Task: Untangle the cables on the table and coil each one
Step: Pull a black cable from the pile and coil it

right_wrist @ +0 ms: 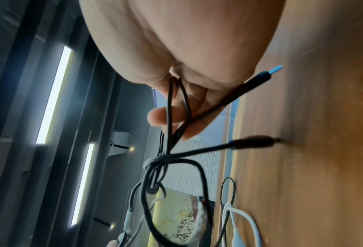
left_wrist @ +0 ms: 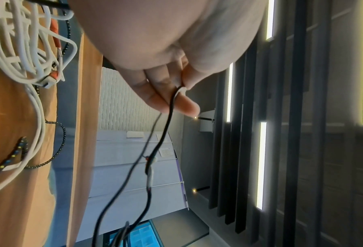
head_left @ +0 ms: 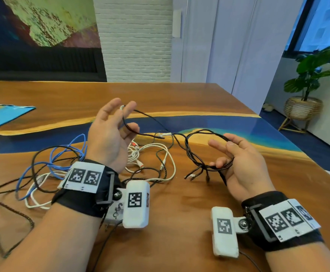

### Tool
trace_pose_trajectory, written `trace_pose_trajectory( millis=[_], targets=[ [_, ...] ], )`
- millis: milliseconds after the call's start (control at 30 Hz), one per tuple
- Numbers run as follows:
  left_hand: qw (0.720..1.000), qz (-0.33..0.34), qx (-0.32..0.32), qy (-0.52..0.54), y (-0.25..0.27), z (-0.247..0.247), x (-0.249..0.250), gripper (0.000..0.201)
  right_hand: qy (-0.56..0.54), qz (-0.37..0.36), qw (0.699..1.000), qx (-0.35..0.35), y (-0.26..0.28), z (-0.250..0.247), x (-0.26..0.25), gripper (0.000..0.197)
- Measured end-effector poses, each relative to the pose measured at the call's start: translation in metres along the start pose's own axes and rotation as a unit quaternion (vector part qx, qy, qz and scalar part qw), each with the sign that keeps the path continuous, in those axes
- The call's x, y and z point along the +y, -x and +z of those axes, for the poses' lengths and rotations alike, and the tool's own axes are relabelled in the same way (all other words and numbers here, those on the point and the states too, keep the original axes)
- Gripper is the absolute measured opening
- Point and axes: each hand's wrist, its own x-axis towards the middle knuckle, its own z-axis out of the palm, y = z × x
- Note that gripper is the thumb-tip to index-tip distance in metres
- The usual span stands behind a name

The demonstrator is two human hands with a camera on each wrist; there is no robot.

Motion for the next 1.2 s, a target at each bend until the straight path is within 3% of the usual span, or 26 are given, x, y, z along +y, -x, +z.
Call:
trace_pose_trajectory(
  millis=[67,167,267,367,433,600,733,833,933,1067,1200],
  targets=[
    [1.000,0.012,0.016,-0.020,0.000,0.000,-0.002,0.032,-0.001,0.002,1.000,0.004,0.001,0.001,0.001,0.024],
    [0.997,-0.016,-0.026,-0.072,0.001,0.000,-0.006,0.051,-0.014,0.007,1.000,0.010,0.002,0.003,0.001,0.028],
    [0.980,-0.069,-0.068,-0.175,0.001,-0.001,-0.008,0.038,-0.017,0.007,1.000,-0.014,0.003,0.002,-0.002,0.031],
    [0.963,-0.068,-0.063,-0.254,-0.001,-0.004,-0.011,0.024,0.000,0.000,0.999,-0.040,0.006,0.004,-0.003,0.034],
    [0.958,-0.071,-0.066,-0.270,0.000,-0.003,-0.009,0.027,-0.014,-0.007,0.999,-0.047,0.008,0.005,-0.003,0.035],
    [0.956,-0.037,-0.085,-0.280,0.003,0.000,-0.012,0.039,-0.101,-0.016,0.994,-0.043,0.009,0.005,-0.007,0.036],
    [0.984,0.038,-0.070,-0.158,0.011,0.007,-0.011,0.003,-0.146,-0.020,0.989,-0.032,0.010,0.007,-0.006,0.038],
    [0.991,0.052,-0.071,-0.105,0.015,0.008,-0.003,0.032,-0.160,-0.020,0.987,-0.014,0.010,0.007,-0.004,0.039],
    [0.979,0.025,-0.131,-0.152,0.019,0.009,-0.001,0.049,-0.175,-0.020,0.984,-0.003,0.009,0.007,-0.004,0.040],
    [0.919,-0.055,-0.283,-0.268,0.031,0.015,-0.012,0.027,-0.187,-0.014,0.982,-0.018,0.013,0.012,-0.003,0.038],
    [0.901,-0.104,-0.317,-0.278,0.036,0.021,-0.025,0.038,-0.202,0.000,0.978,-0.046,0.017,0.016,-0.004,0.037]
  ],
)
